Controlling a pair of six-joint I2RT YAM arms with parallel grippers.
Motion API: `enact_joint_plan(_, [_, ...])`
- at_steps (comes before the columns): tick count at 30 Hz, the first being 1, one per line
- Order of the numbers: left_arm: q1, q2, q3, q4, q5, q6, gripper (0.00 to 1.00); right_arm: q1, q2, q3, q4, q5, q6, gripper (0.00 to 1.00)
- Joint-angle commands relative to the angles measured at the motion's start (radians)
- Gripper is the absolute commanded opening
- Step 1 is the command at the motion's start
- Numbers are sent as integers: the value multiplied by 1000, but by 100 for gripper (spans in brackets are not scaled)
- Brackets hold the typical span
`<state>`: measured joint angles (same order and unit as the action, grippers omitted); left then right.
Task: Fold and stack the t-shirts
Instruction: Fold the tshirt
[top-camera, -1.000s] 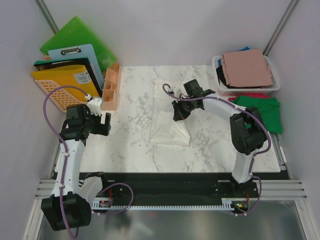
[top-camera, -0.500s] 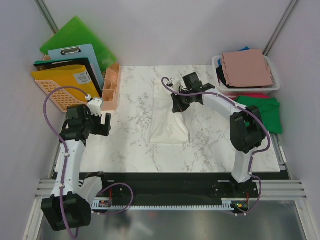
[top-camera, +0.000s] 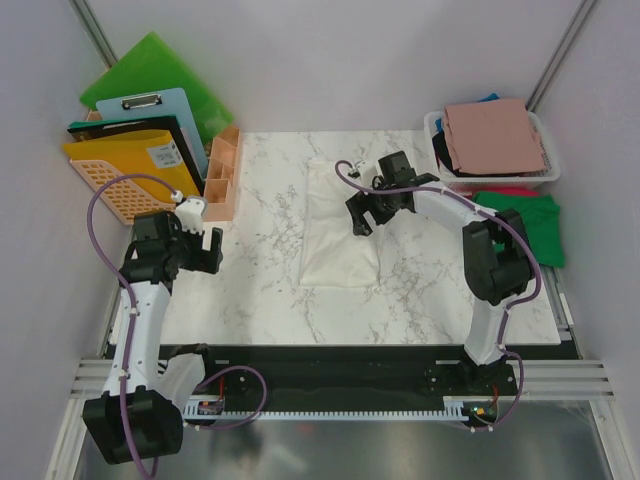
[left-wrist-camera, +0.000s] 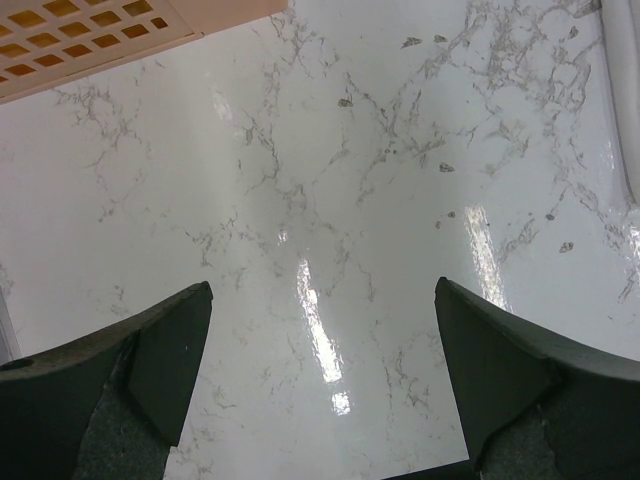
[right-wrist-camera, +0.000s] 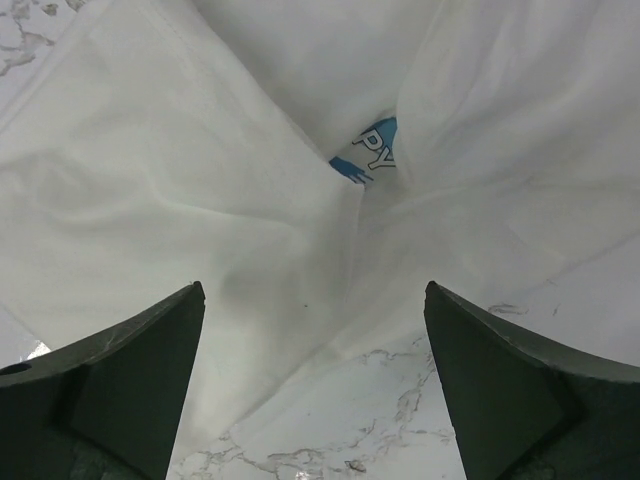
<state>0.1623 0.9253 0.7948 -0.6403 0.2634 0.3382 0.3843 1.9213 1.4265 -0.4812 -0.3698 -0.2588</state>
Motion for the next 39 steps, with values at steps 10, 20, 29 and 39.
enact_joint_plan(10, [5, -5, 0, 14, 11, 24, 100, 5, -258, -123, 64, 172, 26, 98])
enact_joint_plan(20, [5, 35, 37, 7, 33, 22, 100, 1, -134, -198, 101, 42, 85, 30])
enact_joint_plan(29, [5, 14, 17, 5, 23, 27, 100, -2, -5, -104, 101, 2, 93, 47])
enact_joint_plan(39, [5, 35, 24, 5, 23, 25, 100, -10, 7, -113, 95, 31, 70, 0])
